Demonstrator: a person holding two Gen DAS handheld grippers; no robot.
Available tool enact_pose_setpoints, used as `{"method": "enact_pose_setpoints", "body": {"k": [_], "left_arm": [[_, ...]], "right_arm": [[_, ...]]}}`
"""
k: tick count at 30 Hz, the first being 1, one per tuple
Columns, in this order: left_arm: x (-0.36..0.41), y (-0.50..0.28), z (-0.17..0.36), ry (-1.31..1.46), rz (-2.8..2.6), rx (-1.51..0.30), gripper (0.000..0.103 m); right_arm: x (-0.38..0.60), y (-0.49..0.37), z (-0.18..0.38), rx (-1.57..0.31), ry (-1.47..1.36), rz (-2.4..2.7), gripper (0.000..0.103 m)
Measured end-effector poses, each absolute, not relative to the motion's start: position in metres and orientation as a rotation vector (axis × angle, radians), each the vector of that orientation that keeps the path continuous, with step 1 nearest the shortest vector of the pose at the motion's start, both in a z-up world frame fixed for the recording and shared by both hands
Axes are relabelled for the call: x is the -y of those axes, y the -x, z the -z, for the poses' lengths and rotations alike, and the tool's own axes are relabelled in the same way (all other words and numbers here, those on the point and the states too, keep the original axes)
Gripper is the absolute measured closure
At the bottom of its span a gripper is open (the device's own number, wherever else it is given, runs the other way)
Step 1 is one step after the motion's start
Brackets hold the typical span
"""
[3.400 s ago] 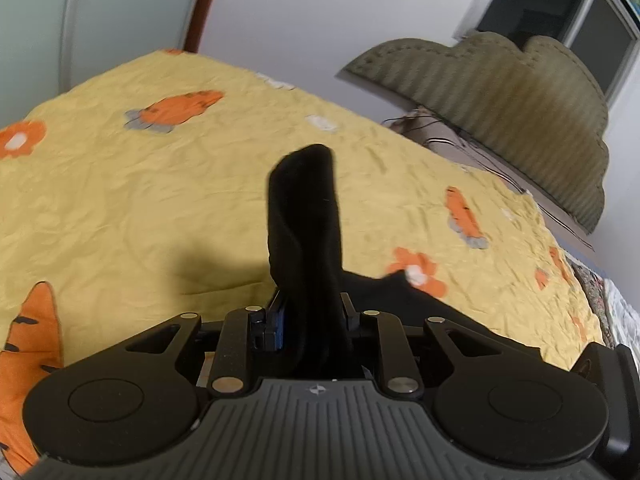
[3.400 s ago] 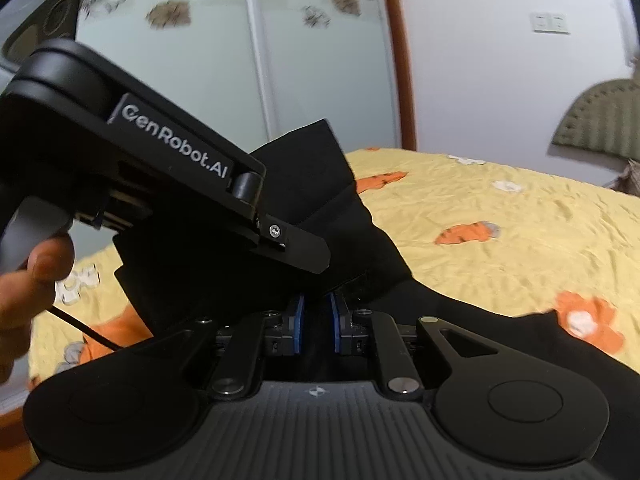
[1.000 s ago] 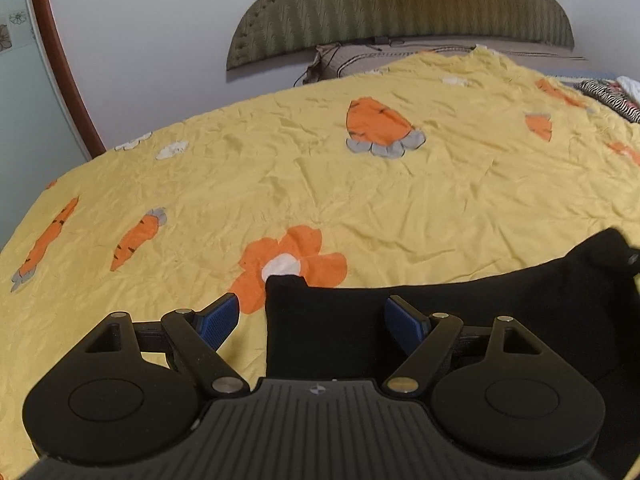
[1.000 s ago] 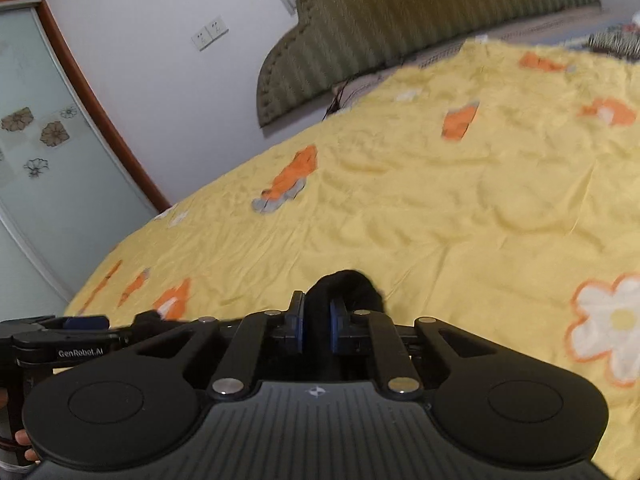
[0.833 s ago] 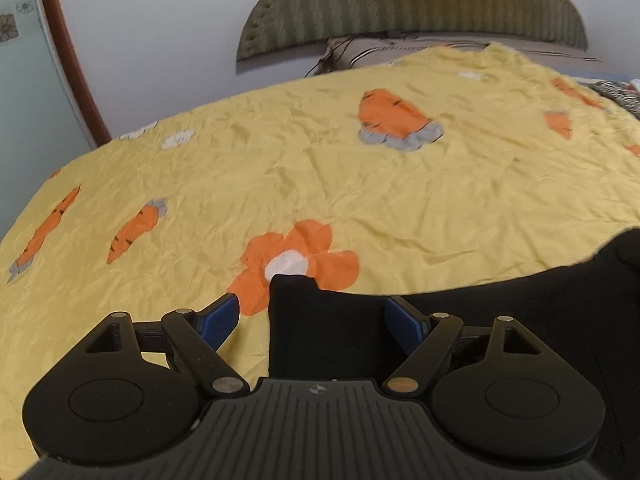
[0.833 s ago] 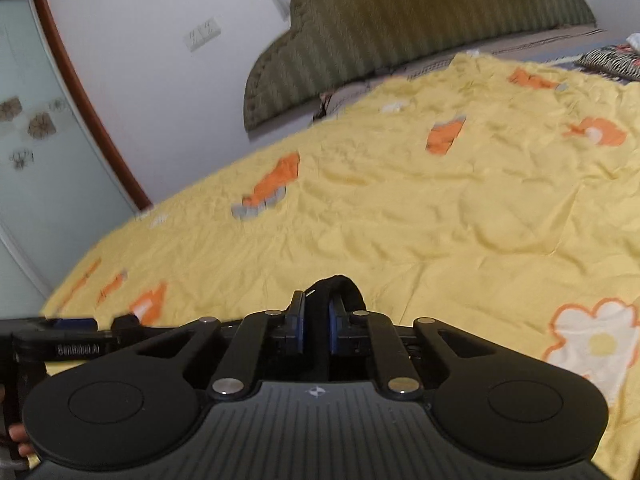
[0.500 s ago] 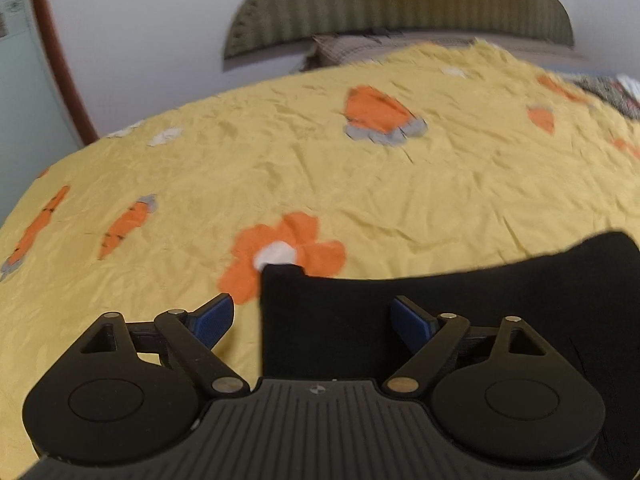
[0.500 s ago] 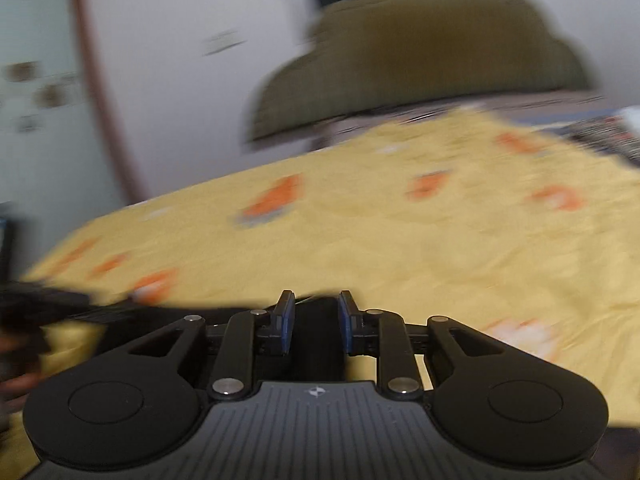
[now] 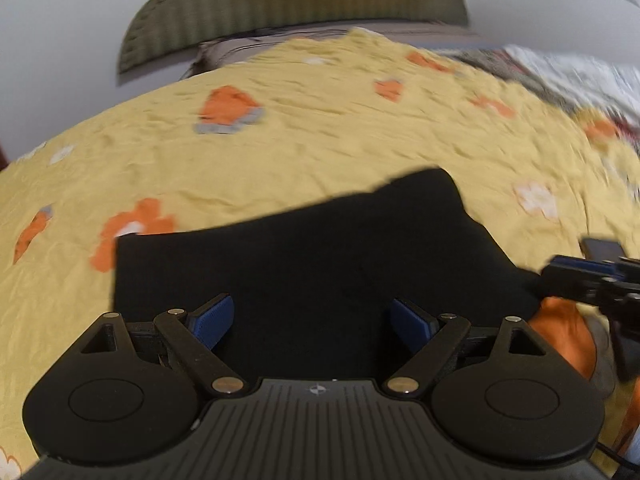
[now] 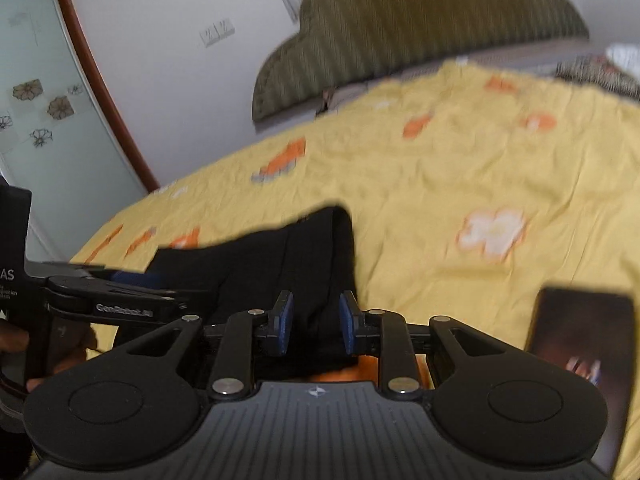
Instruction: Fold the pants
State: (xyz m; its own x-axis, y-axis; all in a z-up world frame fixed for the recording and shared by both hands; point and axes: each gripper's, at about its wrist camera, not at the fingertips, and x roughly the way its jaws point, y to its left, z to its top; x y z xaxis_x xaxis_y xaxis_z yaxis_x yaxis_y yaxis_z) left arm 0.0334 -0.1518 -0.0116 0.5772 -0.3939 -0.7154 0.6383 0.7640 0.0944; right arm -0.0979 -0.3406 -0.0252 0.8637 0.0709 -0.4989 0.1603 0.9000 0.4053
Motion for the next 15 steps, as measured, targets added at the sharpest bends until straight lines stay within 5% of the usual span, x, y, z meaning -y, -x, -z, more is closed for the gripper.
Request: {"method": "enact_pose_setpoints", "body": {"k": [9,11,15], "left_arm": [[0.166,-0.020,0.025,-0.427,0.617,-0.704,0.011],[0.167,-0.022,0.026,-0.407,0.612,-0.715,0.009],[0.165,-0.018,0.025,-0.377,0.611,-0.731,0.009]], "right_arm": [[0.336,0.093,0.039,-0.551,-0.494,-0.020,0.078],[0.334,0.097,0.039,-0.538,-0.474,-0.005,0.093],[0.332,0.105,0.035,-0.524,-0.402,0.049,0.100]]}}
